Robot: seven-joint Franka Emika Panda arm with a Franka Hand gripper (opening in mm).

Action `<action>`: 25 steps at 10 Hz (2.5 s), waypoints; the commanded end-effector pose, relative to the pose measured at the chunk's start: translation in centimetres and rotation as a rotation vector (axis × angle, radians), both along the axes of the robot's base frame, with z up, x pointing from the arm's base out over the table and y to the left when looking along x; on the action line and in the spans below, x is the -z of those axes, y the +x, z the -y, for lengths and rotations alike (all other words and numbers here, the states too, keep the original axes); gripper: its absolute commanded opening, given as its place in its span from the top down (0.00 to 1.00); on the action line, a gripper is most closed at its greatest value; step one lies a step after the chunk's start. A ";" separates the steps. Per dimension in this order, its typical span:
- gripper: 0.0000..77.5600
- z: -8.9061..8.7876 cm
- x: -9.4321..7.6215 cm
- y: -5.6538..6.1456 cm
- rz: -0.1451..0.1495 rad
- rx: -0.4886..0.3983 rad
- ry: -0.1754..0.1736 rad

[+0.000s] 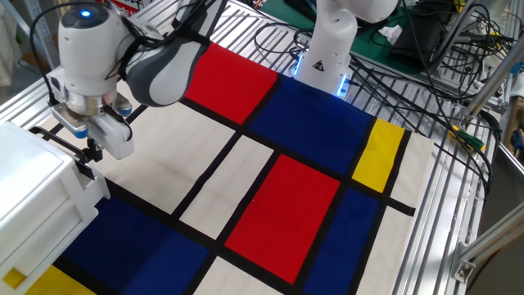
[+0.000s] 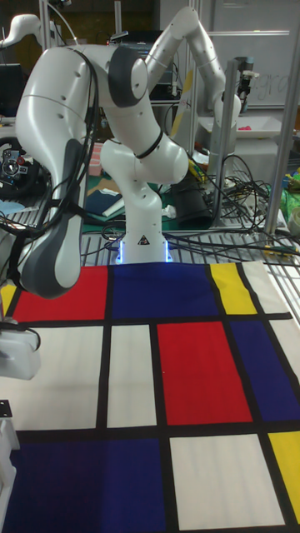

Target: Use the gripper to push and close the drawer

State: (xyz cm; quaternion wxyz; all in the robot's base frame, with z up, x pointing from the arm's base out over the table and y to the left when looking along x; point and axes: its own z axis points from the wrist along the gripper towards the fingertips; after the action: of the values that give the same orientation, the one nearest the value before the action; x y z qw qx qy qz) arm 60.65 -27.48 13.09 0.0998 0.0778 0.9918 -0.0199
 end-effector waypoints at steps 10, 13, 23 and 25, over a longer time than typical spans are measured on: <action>1.00 -0.1 -0.1 0.8 0.079 0.018 0.000; 1.00 -0.4 0.1 1.9 0.116 0.025 0.001; 1.00 0.7 0.4 6.1 0.237 0.038 0.006; 1.00 1.2 0.9 6.1 0.265 0.058 0.009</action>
State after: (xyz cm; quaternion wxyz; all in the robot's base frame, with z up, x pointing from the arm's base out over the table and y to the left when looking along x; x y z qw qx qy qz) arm 66.71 -28.38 12.09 0.2219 0.1031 0.9696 -0.0078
